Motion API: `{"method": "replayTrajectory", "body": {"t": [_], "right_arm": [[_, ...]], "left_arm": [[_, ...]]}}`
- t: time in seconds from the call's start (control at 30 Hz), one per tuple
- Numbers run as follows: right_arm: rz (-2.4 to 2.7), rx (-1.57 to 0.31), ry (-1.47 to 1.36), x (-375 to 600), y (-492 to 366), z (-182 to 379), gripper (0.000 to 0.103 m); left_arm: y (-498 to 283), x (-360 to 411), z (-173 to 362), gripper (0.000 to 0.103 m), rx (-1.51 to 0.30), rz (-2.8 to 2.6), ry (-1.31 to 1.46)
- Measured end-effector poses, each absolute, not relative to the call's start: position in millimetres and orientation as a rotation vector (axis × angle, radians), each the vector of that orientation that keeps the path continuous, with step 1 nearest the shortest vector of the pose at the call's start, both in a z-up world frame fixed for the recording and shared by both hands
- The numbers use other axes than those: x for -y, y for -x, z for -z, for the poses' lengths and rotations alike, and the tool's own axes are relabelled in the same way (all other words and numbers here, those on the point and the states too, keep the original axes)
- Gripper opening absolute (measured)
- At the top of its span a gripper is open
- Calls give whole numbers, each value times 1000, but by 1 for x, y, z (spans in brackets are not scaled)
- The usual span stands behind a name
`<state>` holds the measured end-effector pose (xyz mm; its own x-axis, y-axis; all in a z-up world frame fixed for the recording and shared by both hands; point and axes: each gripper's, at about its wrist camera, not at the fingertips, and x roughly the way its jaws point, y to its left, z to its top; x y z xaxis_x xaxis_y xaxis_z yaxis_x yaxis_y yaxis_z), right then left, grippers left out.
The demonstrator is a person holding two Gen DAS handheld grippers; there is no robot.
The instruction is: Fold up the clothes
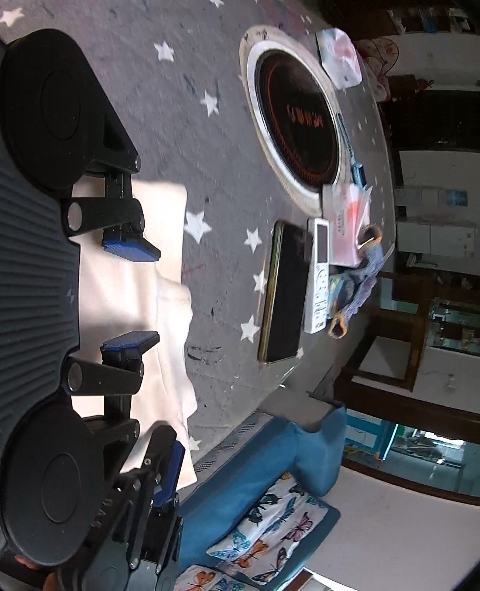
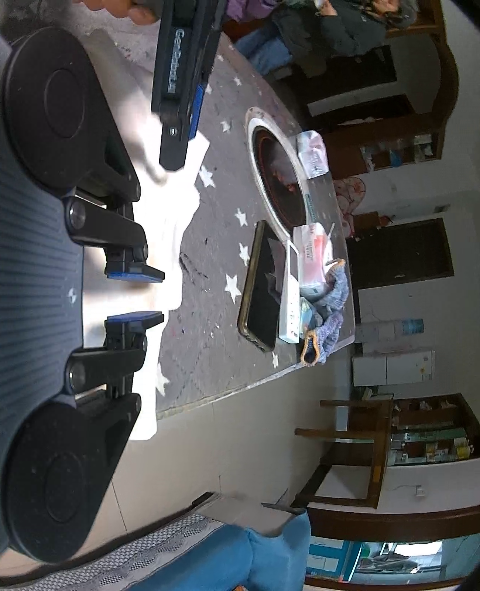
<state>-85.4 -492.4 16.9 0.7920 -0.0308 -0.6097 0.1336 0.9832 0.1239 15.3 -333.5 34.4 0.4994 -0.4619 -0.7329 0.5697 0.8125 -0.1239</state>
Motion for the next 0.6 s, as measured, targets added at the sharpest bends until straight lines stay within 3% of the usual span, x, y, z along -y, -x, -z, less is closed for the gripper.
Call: {"method": "replayTrajectory", "body": {"t": [0.27,0.43,0.6], "right_arm": [[95,-670,-174,496,80,-10,17],[83,-649,-169,492,78,-15,28],[105,-671,-150,492,69,-6,28]], "left_arm": [[-21,343,-24,44,-842,622,-171],[-20,344,-22,45,-832,624,-186],[-19,341,-26,45,-833,631,-181]]}}
